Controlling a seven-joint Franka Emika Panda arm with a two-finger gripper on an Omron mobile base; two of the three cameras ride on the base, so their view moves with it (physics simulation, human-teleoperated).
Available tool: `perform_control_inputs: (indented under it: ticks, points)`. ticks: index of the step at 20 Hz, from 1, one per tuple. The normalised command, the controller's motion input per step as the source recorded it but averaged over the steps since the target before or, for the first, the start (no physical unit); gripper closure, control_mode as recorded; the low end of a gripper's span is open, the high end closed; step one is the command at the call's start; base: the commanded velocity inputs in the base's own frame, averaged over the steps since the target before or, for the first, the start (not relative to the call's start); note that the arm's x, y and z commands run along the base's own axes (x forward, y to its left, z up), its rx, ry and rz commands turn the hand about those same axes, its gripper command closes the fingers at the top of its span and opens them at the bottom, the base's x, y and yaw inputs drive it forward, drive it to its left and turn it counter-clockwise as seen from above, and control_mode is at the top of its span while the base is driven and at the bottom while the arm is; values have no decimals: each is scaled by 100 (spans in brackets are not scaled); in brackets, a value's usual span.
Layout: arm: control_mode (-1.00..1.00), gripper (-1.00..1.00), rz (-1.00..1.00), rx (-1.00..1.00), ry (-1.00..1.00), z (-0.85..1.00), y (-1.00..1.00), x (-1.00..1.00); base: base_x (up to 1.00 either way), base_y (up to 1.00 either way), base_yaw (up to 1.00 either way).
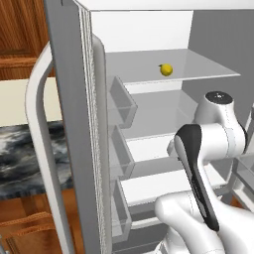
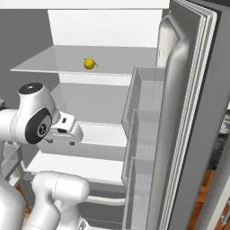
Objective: Retrieve a lemon from the fridge and place it on the cutting board with the fish.
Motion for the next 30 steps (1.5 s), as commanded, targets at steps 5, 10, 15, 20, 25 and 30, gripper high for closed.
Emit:
perform_control_inputs:
  ticks: [5,10,15,20,25,30]
  points:
    - [100,-100,0,0,0,0,0,0,5,0,0]
    - [-100,-100,2,0,-24,10,0,0,0,0,0]
    - [-100,-100,3,-4,-26,55,-4,0,0,0,0]
    - [-100,-100,1,-2,-12,89,0,-5,0,0,0]
    - [-100,-100,0,0,-35,65,0,-5,0,0,0]
    - [-100,-100,0,0,-18,71,0,0,0,0,0]
